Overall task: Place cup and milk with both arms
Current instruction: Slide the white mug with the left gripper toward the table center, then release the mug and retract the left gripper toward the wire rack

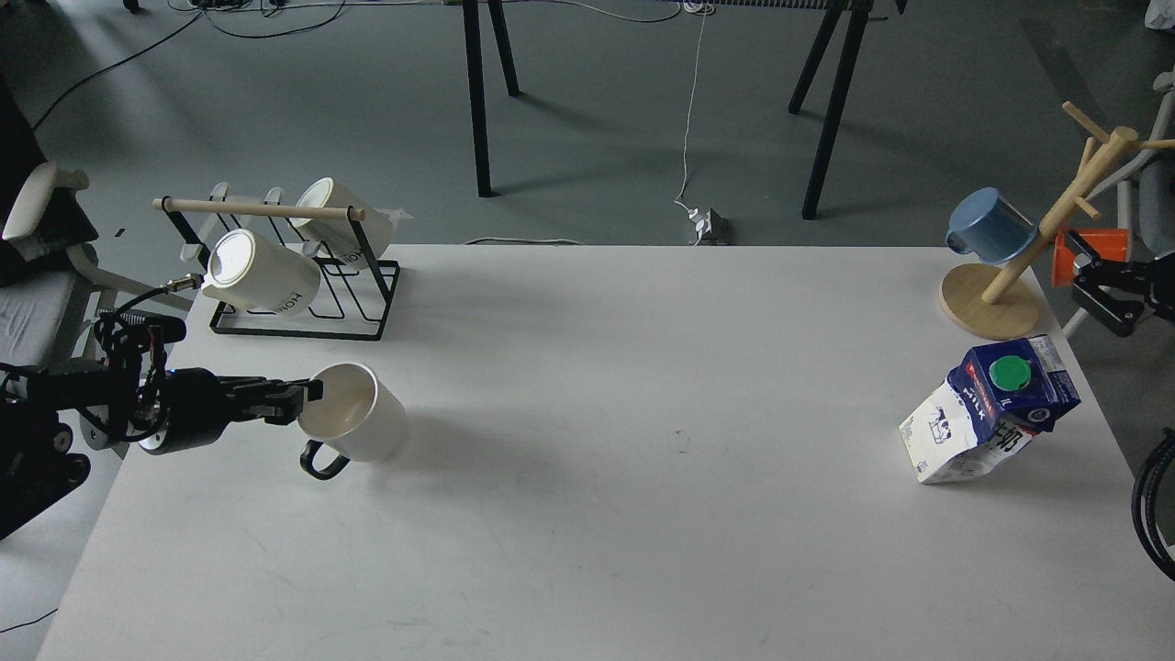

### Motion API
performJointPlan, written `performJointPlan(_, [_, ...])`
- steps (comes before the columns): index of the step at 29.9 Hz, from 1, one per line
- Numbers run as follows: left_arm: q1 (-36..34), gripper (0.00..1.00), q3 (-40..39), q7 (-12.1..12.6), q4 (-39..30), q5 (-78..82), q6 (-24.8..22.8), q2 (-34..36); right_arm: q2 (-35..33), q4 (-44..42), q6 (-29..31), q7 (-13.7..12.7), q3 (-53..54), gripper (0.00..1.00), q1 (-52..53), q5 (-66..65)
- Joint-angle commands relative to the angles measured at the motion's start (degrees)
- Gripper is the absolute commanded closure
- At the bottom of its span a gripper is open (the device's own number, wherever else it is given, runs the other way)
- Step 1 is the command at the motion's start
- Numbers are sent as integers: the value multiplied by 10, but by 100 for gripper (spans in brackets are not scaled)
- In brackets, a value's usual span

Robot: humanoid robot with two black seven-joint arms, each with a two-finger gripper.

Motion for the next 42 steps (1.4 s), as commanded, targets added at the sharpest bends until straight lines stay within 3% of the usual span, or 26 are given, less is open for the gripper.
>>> performJointPlan(1, [-63, 100, -5, 0, -32, -21, -43, 7, 0, -19, 0, 1, 0, 1, 0, 1])
performJointPlan(4, [-119, 100, -3, 0, -32, -27, -75, -22, 0, -42, 0, 2, 2, 1, 0, 1])
performJointPlan(7, [-157, 100, 4, 0, -24, -24, -85, -114, -1, -66, 0, 2, 3, 1, 1, 2])
performJointPlan(13, [-180, 100, 28, 0, 59, 15, -95, -290, -21, -81, 0, 2, 3, 1, 5, 1])
performJointPlan(17, [-175, 100, 72, 0, 99, 56, -83, -365, -26, -82, 0, 2, 3, 1, 8, 1])
performJointPlan(21, [-163, 100, 117, 0, 111, 69, -70, -380, -26, -81, 0, 2, 3, 1, 8, 1])
performJointPlan(31, [-159, 100, 120, 0, 117, 69, -64, -381, -25, -82, 0, 3, 3, 1, 7, 2])
performJointPlan(42, [-156, 90, 119, 0, 117, 62, -71, -366, -24, -81, 0, 0, 3, 1, 7, 2])
